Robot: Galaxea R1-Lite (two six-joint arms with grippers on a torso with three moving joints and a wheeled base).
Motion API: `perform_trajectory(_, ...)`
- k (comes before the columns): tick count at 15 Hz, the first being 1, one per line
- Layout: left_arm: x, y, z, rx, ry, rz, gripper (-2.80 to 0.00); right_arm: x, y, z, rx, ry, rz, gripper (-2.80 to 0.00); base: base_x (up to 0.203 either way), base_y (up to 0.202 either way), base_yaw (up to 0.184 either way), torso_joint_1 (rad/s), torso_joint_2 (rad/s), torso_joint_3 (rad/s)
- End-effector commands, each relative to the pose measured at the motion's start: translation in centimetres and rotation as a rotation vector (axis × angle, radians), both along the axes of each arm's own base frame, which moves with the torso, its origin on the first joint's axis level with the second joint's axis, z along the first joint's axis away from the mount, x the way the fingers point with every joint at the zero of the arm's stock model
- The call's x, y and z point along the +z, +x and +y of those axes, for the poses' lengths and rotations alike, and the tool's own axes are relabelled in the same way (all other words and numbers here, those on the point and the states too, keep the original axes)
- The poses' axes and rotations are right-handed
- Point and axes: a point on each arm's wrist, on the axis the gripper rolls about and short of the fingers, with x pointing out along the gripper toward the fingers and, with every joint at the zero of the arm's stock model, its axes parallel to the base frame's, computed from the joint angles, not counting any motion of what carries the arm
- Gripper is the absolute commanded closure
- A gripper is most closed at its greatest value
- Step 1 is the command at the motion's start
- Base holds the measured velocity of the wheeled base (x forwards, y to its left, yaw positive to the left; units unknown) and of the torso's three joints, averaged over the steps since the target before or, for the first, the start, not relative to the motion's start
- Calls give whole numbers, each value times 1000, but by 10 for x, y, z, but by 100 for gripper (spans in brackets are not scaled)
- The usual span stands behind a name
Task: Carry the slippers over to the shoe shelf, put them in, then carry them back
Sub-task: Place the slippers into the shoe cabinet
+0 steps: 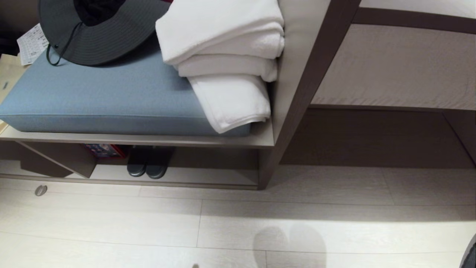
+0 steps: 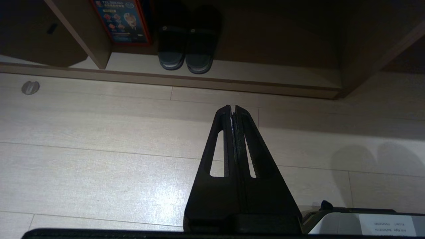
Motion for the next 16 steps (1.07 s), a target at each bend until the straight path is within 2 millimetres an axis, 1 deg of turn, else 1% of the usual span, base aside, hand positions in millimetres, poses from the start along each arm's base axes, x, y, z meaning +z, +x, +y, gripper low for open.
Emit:
perform_trajectory(1, 0, 0, 0, 1, -1, 0, 0, 0, 0, 0, 0, 0, -1, 0, 0, 0, 0, 2, 7, 201)
perform_trajectory(16, 0, 0, 0, 1, -4, 0, 0, 0, 0, 0, 0, 1, 0, 0, 0, 0, 0, 1, 1, 202)
